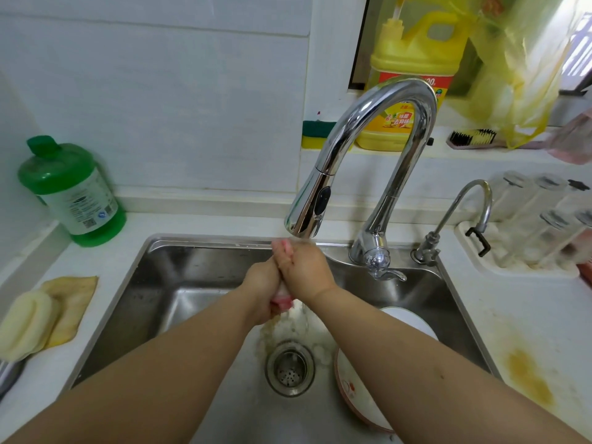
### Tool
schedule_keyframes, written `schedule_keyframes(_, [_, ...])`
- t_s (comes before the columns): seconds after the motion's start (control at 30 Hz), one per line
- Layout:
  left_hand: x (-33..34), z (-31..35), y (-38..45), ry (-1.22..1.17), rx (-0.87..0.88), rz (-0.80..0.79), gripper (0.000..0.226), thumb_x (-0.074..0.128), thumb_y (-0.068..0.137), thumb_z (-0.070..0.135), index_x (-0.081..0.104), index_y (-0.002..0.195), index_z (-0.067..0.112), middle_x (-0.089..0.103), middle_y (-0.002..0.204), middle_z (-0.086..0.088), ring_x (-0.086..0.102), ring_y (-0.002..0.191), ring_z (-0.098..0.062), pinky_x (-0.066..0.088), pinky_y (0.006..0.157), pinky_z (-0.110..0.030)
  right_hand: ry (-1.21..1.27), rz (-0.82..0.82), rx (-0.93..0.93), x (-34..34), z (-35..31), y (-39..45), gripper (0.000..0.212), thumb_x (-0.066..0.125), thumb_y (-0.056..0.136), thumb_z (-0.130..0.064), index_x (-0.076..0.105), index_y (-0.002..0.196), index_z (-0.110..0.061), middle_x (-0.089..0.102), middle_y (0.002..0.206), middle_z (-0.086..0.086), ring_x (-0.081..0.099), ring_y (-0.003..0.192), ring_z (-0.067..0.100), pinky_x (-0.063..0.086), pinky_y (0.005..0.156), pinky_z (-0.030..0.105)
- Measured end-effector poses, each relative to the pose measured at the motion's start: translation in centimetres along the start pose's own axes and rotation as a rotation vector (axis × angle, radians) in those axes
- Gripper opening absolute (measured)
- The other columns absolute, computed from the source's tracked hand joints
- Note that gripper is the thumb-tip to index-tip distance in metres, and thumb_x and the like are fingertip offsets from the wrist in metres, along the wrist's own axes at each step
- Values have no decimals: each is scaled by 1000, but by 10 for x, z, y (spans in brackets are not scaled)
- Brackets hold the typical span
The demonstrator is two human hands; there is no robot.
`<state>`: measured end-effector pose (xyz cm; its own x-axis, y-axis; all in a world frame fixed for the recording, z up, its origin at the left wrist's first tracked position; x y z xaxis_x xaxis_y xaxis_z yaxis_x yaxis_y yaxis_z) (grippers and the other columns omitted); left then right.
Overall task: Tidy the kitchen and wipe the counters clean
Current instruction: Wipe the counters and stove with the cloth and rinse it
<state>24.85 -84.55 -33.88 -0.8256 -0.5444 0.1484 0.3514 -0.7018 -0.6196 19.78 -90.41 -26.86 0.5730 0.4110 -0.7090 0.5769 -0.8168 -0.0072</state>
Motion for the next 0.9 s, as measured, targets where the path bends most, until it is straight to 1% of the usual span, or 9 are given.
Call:
schedule_keyframes(0.07, [1, 4, -3, 51, 11, 5, 42, 45, 97, 45, 61, 73, 14, 50, 43, -3, 35, 32, -14, 25, 39, -16, 91, -7, 169, 0, 19, 3, 28, 40, 100, -31, 56, 85, -14, 61, 82, 7, 59, 87, 29, 37, 62, 25])
schedule_keyframes(0.2, [-4, 14, -4, 112, 48, 16, 31, 49, 95, 39, 68, 95, 16, 65, 84, -13, 54, 53, -23, 37, 46, -21, 297, -53, 495, 11, 63, -1, 37, 34, 101, -30, 62, 106, -7, 65, 108, 19, 62, 98, 35, 50, 85, 39])
schedule_keyframes(0.33, [-27, 19, 7, 62, 75, 33, 25, 53, 95, 33, 60, 109, 13, 67, 95, -10, 64, 74, -21, 52, 58, -27, 899, -241, 752, 37, 63, -27, 30, 41, 101, -34, 60, 102, -12, 67, 80, 12, 65, 61, 26, 58, 51, 35])
schedule_keyframes(0.43, [-48, 18, 13, 68, 82, 87, 23, 54, 94, 25, 58, 113, 12, 65, 102, -16, 61, 70, -20, 49, 51, -24, 970, -350, 691, 39, 49, -25, 21, 59, 93, -30, 61, 92, -9, 70, 66, 9, 68, 55, 21, 58, 52, 31])
schedule_keyframes(0.53, [-58, 11, 15, 72, 43, 133, 27, 55, 92, 21, 57, 118, 14, 64, 98, -15, 57, 65, -19, 47, 52, -25, 1098, -338, 614, 32, 29, -17, 11, 56, 94, -18, 56, 88, -9, 66, 75, 12, 65, 66, 25, 58, 71, 43])
schedule_keyframes(0.6, [-56, 1, 12, 64, -22, 122, 24, 53, 92, 30, 61, 110, 16, 63, 92, -10, 58, 73, -20, 47, 60, -28, 1167, -289, 524, 27, 16, -10, 11, 49, 98, -16, 52, 90, -9, 61, 73, 14, 62, 62, 25, 59, 66, 42])
schedule_keyframes(0.73, [-40, -9, 6, 21, -109, 64, 35, 54, 89, 49, 64, 103, 18, 61, 106, -7, 53, 106, -27, 43, 89, -45, 1266, -208, 472, 18, 10, -9, 9, 48, 98, -12, 55, 94, -9, 64, 72, 8, 64, 57, 19, 57, 57, 33])
schedule_keyframes(0.83, [-21, -7, 4, -89, -135, -36, 52, 49, 84, 62, 65, 101, 16, 63, 106, -11, 56, 101, -31, 40, 96, -48, 1183, -229, 378, 17, 0, -15, 12, 53, 96, -19, 57, 88, -10, 57, 68, 10, 55, 50, 26, 47, 49, 28])
schedule_keyframes(0.9, [-4, -3, -3, -219, -159, -141, 51, 53, 77, 64, 68, 91, 17, 60, 93, -8, 53, 84, -23, 38, 83, -34, 1083, -245, 275, 18, -11, -21, 27, 55, 94, -22, 51, 72, -9, 46, 55, 12, 41, 46, 23, 37, 48, 27])
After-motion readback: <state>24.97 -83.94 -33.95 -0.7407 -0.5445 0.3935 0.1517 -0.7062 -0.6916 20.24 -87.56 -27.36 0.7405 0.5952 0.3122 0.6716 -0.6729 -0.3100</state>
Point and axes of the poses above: each hand's wrist, its own y-axis towards the middle knuckle, its own x-axis out of the palm, z = x × y, the point moved 9 cm from there along y, towards the middle knuckle
